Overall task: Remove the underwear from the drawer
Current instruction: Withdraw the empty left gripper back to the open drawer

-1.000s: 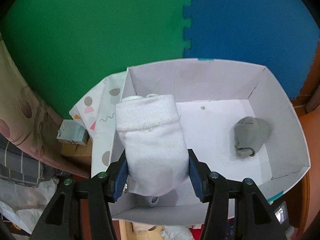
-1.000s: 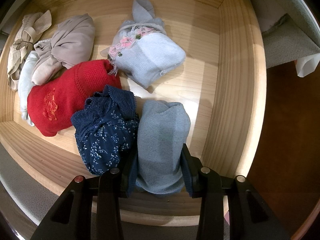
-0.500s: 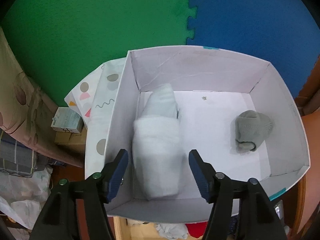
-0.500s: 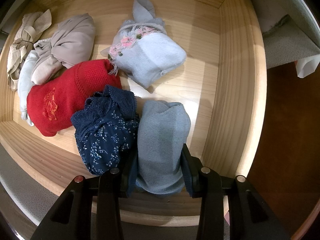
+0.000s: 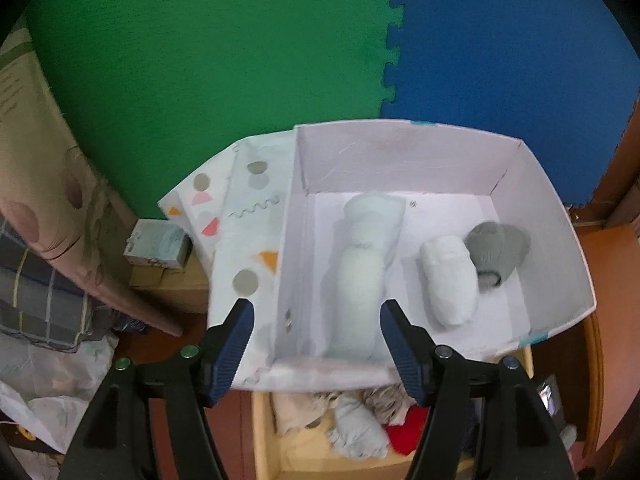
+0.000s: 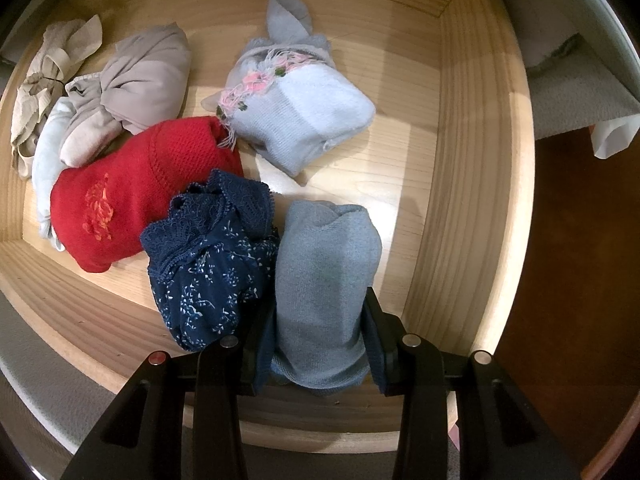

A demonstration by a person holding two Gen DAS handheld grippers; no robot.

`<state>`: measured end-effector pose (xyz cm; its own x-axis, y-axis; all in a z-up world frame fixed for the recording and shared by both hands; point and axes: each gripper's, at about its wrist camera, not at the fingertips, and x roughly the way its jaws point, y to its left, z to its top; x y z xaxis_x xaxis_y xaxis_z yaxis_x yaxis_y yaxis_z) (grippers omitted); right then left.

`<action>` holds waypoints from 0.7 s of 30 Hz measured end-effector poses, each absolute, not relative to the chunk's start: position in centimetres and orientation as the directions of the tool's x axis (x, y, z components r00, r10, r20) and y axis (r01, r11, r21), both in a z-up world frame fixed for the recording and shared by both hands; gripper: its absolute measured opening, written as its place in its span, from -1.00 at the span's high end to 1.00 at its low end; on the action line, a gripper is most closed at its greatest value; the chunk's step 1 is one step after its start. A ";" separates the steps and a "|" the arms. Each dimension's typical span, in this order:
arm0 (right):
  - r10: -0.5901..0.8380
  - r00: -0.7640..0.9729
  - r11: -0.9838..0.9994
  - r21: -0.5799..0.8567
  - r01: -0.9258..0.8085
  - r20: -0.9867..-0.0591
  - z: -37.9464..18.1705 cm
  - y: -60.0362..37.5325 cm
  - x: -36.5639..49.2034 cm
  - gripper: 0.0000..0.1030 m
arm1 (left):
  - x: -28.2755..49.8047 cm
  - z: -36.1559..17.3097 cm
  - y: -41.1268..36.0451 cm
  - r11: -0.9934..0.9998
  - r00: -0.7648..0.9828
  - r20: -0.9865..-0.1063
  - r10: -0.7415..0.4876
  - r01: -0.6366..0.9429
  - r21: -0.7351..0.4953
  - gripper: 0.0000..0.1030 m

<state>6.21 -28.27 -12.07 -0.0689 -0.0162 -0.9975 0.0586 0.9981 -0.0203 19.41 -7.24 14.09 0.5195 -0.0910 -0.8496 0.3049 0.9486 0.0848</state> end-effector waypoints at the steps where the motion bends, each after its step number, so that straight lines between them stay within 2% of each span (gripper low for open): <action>1: -0.018 -0.069 0.998 -0.022 0.058 -0.997 -12.1 -28.2 6.2 0.29 | 18.9 14.0 -6.8 0.947 0.518 -0.851 -0.084 0.306 0.093 -0.31; 7: -0.031 -0.071 0.998 -0.035 0.049 -0.997 -12.0 -27.9 6.4 0.29 | 15.4 12.0 -4.2 0.949 0.494 -0.867 -0.068 0.300 0.096 -0.31; 21: -0.040 -0.088 0.999 -0.043 0.029 -0.995 -12.0 -27.3 6.5 0.29 | 8.6 2.4 -0.7 0.986 0.473 -0.881 0.011 0.143 0.089 -0.31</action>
